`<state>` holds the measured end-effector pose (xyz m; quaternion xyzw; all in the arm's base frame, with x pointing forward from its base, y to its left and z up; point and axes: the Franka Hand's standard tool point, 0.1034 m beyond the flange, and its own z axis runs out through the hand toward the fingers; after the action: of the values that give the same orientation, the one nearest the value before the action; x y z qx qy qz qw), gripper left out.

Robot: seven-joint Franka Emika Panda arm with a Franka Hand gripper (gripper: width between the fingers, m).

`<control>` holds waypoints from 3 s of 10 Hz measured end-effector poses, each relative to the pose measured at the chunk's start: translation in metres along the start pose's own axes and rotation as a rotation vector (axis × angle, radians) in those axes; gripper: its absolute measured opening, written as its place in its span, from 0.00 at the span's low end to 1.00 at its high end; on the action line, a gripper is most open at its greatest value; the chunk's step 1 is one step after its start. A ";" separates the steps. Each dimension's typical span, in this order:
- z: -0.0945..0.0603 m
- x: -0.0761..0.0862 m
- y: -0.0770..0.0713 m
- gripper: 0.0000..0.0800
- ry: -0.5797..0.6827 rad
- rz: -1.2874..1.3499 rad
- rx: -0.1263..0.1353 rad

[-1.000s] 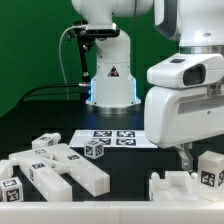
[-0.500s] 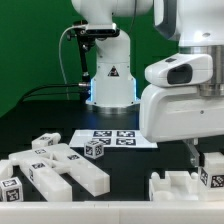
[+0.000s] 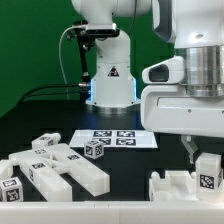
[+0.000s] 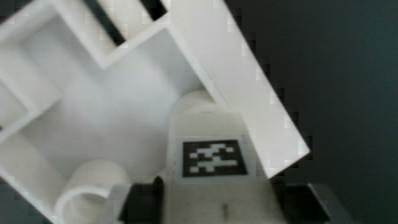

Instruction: Assemble chair

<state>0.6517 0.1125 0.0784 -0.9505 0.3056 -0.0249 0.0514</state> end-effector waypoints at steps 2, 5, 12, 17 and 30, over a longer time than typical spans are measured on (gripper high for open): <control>0.001 -0.003 -0.002 0.36 0.003 0.245 -0.005; 0.001 -0.004 0.000 0.36 -0.004 0.171 -0.018; -0.002 -0.017 -0.006 0.81 -0.065 -0.647 -0.084; -0.001 -0.002 0.001 0.80 -0.065 -1.180 -0.078; -0.001 -0.004 -0.002 0.36 -0.025 0.077 -0.057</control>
Offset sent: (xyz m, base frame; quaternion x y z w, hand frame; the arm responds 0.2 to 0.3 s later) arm 0.0000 0.0000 0.0000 0.0000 0.0000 0.0650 0.9979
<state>0.6495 0.1160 0.0797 -0.9394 0.3416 -0.0023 0.0292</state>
